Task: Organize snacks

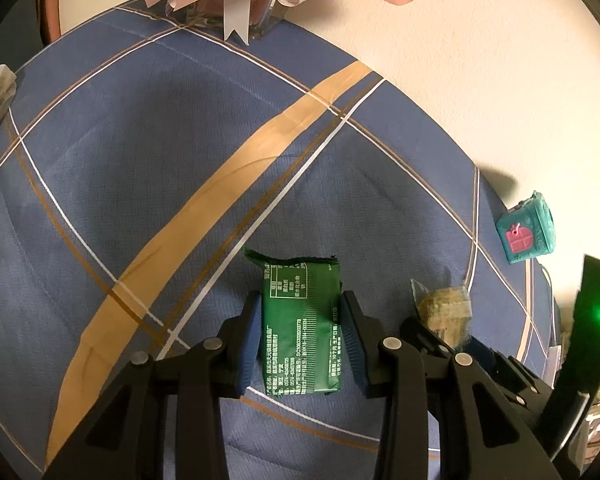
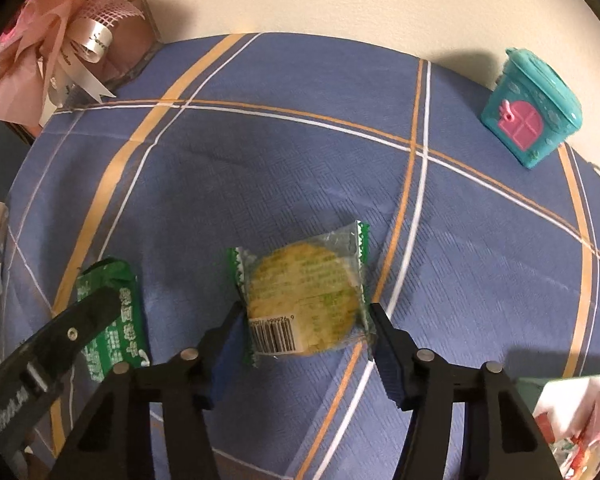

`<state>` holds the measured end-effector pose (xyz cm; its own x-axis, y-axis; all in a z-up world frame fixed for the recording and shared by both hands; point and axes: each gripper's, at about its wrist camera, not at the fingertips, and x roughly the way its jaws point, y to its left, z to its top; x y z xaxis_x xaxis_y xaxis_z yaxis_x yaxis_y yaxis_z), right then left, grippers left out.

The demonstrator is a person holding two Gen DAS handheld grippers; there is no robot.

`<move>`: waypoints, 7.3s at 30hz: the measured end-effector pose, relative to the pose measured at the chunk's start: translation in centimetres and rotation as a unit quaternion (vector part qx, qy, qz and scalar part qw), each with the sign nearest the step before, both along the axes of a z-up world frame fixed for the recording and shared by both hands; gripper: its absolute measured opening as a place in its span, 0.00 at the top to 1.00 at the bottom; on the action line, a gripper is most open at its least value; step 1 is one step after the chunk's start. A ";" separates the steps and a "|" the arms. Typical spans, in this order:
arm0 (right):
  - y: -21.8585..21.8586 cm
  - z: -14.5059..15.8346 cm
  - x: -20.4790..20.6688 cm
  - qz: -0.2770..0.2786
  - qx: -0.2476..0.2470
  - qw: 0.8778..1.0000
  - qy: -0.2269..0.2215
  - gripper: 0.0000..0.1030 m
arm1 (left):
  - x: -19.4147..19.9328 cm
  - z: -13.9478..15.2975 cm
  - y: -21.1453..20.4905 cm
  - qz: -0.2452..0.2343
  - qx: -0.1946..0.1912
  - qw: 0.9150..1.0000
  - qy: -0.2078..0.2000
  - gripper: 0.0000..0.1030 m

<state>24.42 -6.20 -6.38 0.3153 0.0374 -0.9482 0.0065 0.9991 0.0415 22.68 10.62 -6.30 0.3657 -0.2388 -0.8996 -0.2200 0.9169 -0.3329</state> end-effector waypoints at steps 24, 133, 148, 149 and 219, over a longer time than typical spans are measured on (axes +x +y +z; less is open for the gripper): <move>-3.7 6.3 -13.4 -0.047 0.024 0.997 -0.048 0.41 | -7.3 5.4 -4.5 -0.065 0.056 0.996 -0.024 0.61; -25.8 6.3 -25.2 -0.266 0.071 0.960 -0.054 0.23 | -16.3 5.2 -31.2 -0.339 0.104 0.933 -0.067 0.28; -26.1 7.6 -25.5 -0.270 0.066 0.958 -0.070 0.23 | -15.2 6.8 -28.8 -0.301 0.126 0.943 -0.066 0.12; -26.2 7.6 -25.5 -0.270 0.067 0.958 -0.070 0.22 | -15.1 6.8 -28.5 -0.298 0.127 0.944 -0.064 0.12; -16.1 8.6 -35.1 -0.206 -0.013 0.974 -0.092 0.00 | -22.8 7.8 -14.6 -0.200 0.198 0.957 -0.073 0.00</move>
